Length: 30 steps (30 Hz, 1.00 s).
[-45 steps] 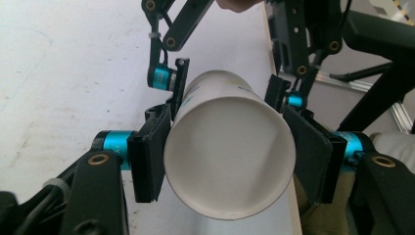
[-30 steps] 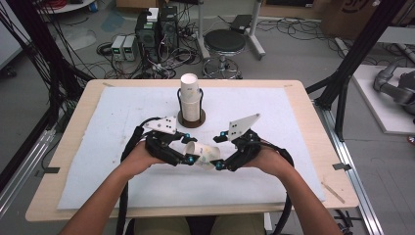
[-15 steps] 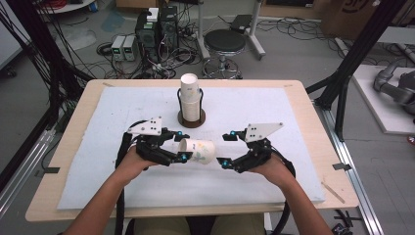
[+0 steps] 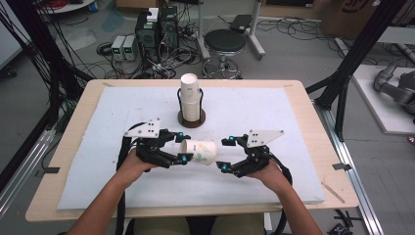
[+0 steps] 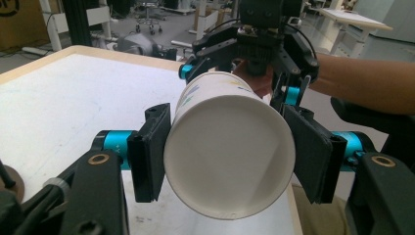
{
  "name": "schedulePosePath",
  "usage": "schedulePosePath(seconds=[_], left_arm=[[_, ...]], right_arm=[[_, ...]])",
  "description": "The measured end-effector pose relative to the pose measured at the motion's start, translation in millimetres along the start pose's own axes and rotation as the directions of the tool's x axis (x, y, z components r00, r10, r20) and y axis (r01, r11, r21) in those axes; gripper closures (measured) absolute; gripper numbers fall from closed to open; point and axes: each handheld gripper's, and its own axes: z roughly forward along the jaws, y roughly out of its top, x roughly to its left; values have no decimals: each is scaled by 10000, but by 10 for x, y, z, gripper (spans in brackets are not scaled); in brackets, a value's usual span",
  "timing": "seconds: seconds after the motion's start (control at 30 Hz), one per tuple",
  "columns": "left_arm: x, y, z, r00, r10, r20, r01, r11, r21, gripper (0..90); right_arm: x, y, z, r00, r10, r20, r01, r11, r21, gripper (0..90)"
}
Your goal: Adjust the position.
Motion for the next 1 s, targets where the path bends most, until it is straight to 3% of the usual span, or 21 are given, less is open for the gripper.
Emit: schedulePosePath(seconds=[0.53,0.8,1.0], left_arm=[[-48,14,71,9970,275,726,-271,9996,-70,375],[-70,13,101,9922,444,1166,-414,9987,-283,374],[-67,4,85,9912,478,1237,-420,9979,-488,374]], right_arm=[[29,-14,99,9962,-56,-869,63,10000,75,201],[53,-5,132,9876,-280,-1547,248,9994,-225,248],[55,-2,132,9832,-100,-1824,-6,9983,-581,286]])
